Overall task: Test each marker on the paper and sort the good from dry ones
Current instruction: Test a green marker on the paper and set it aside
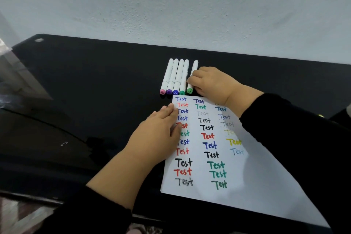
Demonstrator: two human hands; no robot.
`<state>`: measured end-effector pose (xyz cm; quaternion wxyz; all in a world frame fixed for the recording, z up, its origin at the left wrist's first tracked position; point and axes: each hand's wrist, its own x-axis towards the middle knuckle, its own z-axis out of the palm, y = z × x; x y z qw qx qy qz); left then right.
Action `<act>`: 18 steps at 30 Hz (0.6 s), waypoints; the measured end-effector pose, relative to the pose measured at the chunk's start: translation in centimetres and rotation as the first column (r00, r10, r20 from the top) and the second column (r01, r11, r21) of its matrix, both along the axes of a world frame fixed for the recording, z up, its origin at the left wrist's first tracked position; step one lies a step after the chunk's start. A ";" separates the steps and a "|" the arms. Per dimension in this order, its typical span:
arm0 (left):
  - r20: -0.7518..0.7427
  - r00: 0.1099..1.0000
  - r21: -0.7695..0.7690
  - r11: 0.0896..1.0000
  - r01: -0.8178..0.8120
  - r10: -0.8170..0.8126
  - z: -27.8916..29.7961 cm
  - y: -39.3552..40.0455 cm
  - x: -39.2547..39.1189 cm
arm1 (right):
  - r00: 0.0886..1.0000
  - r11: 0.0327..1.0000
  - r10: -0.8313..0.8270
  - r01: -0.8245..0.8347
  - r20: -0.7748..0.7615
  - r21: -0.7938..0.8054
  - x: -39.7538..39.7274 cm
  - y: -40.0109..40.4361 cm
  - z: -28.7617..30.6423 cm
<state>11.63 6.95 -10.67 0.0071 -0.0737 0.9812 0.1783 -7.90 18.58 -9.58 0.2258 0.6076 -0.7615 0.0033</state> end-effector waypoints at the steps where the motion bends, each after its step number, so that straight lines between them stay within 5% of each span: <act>1: 0.001 1.000 0.003 1.000 -0.002 0.002 0.0 0.0 0.0 | 1.000 0.999 0.007 -0.007 -0.001 -0.040 0.0 0.2 0.0; 5: 0.018 1.000 0.001 1.000 -0.003 0.003 -0.1 -0.2 0.0 | 0.999 0.969 -0.042 0.043 0.011 -0.242 1.1 1.6 0.2; 8: 0.035 0.999 -0.005 1.000 -0.015 0.015 0.2 0.0 0.0 | 0.975 0.873 -0.146 0.207 0.168 -0.441 3.5 2.9 0.5; 12: 0.037 0.996 0.015 0.997 -0.077 0.076 1.1 0.5 0.3 | 0.745 0.629 -0.068 0.549 0.664 -0.550 8.8 4.5 1.4; 18: -0.101 0.988 0.150 0.983 -0.103 0.119 2.7 2.0 2.0 | 0.486 0.367 0.275 0.745 0.830 -0.557 15.0 6.4 2.4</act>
